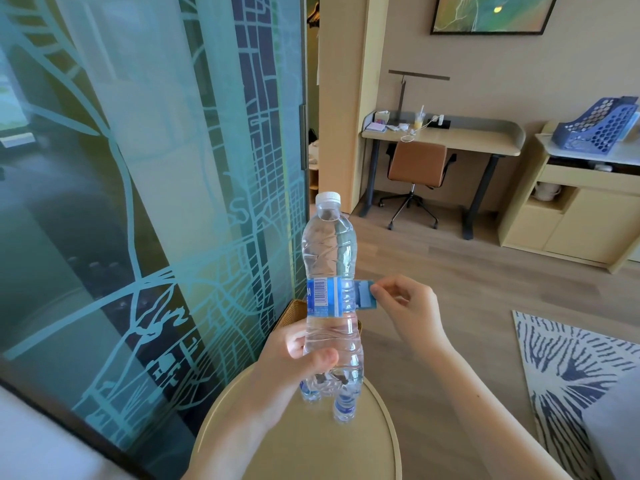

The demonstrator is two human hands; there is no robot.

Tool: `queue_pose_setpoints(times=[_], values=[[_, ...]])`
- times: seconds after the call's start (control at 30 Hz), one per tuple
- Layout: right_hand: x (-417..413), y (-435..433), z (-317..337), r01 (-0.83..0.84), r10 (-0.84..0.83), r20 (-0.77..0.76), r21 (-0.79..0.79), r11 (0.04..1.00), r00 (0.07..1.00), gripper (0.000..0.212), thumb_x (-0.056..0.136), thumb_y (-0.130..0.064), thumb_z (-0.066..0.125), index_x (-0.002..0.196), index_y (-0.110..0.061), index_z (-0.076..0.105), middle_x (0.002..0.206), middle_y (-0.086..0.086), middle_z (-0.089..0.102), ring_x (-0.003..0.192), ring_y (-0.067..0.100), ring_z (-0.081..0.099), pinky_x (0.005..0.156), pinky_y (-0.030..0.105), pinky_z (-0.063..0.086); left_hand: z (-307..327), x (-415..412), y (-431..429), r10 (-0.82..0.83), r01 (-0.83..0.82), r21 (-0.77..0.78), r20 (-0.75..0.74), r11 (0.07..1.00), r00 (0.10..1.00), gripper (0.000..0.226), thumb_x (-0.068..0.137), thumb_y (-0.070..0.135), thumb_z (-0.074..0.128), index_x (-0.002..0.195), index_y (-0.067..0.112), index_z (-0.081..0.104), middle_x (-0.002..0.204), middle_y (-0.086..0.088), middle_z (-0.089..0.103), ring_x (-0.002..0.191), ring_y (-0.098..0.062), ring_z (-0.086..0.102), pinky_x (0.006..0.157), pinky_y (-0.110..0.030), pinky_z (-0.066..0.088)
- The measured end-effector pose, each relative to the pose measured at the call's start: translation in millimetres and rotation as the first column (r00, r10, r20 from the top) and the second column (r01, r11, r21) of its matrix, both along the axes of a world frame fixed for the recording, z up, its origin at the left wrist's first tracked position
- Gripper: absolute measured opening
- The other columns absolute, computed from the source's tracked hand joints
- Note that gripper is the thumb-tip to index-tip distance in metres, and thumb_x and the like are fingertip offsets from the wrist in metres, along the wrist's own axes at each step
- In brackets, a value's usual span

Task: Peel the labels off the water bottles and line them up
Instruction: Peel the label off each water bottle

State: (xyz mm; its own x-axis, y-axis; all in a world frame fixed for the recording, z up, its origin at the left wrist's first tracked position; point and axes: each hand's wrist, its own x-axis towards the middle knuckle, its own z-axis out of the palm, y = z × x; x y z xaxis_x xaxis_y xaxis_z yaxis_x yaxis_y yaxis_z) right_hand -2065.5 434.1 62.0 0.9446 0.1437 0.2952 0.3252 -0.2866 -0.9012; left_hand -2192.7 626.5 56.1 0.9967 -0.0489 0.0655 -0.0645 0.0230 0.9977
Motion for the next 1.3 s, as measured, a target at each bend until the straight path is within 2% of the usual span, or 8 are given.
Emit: queue_pose_setpoints(times=[0.2, 0.6, 0.77, 0.83, 0.9, 0.97, 1.13, 1.3], values=[[3, 10, -10, -0.001, 0.001, -0.006, -0.015, 1.000, 1.000, 0.026, 0.091, -0.011, 0.073, 0.076, -0.031, 0.071, 0.072, -0.016, 0.072, 0.069, -0.004, 0.063, 0.064, 0.008, 0.048, 0, 0, -3, -0.047, 0.046, -0.035, -0.011, 0.998, 0.999, 0.067, 0.070, 0.054, 0.082, 0.122, 0.013, 0.070, 0.114, -0.015, 0.074, 0.114, -0.035, 0.067, 0.103, -0.052, 0.051], [5, 15, -19, -0.010, 0.010, -0.038, -0.006, 1.000, 0.999, 0.018, 0.093, -0.010, 0.071, 0.083, -0.025, 0.074, 0.081, -0.010, 0.074, 0.070, -0.006, 0.062, 0.066, 0.007, 0.047, 0, -1, -6, -0.074, 0.071, -0.118, -0.018, 0.990, 0.997, 0.069, 0.067, 0.056, 0.085, 0.120, 0.013, 0.071, 0.115, -0.015, 0.074, 0.114, -0.034, 0.067, 0.101, -0.051, 0.051], [8, 14, -24, -0.028, 0.030, -0.091, 0.027, 0.999, 0.995, 0.025, 0.092, -0.011, 0.073, 0.077, -0.031, 0.073, 0.070, -0.021, 0.073, 0.065, -0.008, 0.062, 0.061, 0.006, 0.045, 0, -1, -6, -0.078, 0.073, -0.141, -0.028, 0.987, 0.997, 0.071, 0.067, 0.055, 0.085, 0.121, 0.012, 0.071, 0.115, -0.015, 0.073, 0.115, -0.035, 0.067, 0.101, -0.048, 0.051], [11, 12, -28, 0.007, -0.003, -0.136, 0.026, 1.000, 0.991, 0.028, 0.091, -0.010, 0.073, 0.073, -0.031, 0.073, 0.066, -0.019, 0.073, 0.065, -0.002, 0.063, 0.063, 0.010, 0.048, -1, -1, -5, -0.069, 0.065, -0.132, -0.024, 0.989, 0.997, 0.068, 0.067, 0.053, 0.086, 0.120, 0.013, 0.071, 0.115, -0.015, 0.074, 0.114, -0.035, 0.067, 0.102, -0.051, 0.050], [15, 7, -30, 0.044, -0.039, -0.204, 0.019, 0.999, 0.978, 0.026, 0.093, -0.010, 0.070, 0.073, -0.027, 0.073, 0.064, -0.010, 0.072, 0.068, 0.010, 0.063, 0.074, 0.029, 0.057, -2, -2, -3, -0.054, 0.051, -0.112, -0.016, 0.992, 0.998, 0.058, 0.069, 0.044, 0.083, 0.118, 0.014, 0.072, 0.114, -0.014, 0.074, 0.114, -0.035, 0.067, 0.102, -0.054, 0.050], [17, 3, -25, 0.058, -0.048, -0.255, 0.031, 0.998, 0.966, 0.021, 0.097, -0.019, 0.067, 0.078, -0.022, 0.074, 0.076, 0.007, 0.076, 0.074, 0.024, 0.068, 0.086, 0.048, 0.060, -2, -2, -1, -0.028, 0.026, -0.084, -0.014, 0.996, 1.000, 0.052, 0.071, 0.039, 0.079, 0.118, 0.016, 0.073, 0.113, -0.012, 0.075, 0.114, -0.033, 0.068, 0.104, -0.054, 0.049], [3, 1, 20, 0.011, 0.027, -0.171, 0.217, 0.976, 0.985, 0.016, 0.097, -0.036, 0.065, 0.100, -0.024, 0.076, 0.095, -0.004, 0.079, 0.087, 0.016, 0.076, 0.074, 0.024, 0.061, -2, -3, -2, 0.017, -0.017, -0.030, -0.011, 0.999, 1.000, 0.047, 0.074, 0.036, 0.076, 0.118, 0.020, 0.073, 0.113, -0.008, 0.076, 0.112, -0.026, 0.070, 0.096, -0.037, 0.056], [-22, 5, 68, -0.065, 0.084, -0.081, 0.218, 0.974, 0.993, 0.050, 0.075, -0.063, 0.064, 0.108, -0.028, 0.075, 0.101, -0.009, 0.077, 0.099, 0.011, 0.072, 0.087, 0.030, 0.056, -7, -4, -8, 0.069, -0.072, -0.046, -0.045, 0.996, 0.997, 0.039, 0.067, 0.034, 0.086, 0.104, 0.023, 0.079, 0.102, -0.003, 0.079, 0.105, -0.021, 0.073, 0.097, -0.041, 0.055]])
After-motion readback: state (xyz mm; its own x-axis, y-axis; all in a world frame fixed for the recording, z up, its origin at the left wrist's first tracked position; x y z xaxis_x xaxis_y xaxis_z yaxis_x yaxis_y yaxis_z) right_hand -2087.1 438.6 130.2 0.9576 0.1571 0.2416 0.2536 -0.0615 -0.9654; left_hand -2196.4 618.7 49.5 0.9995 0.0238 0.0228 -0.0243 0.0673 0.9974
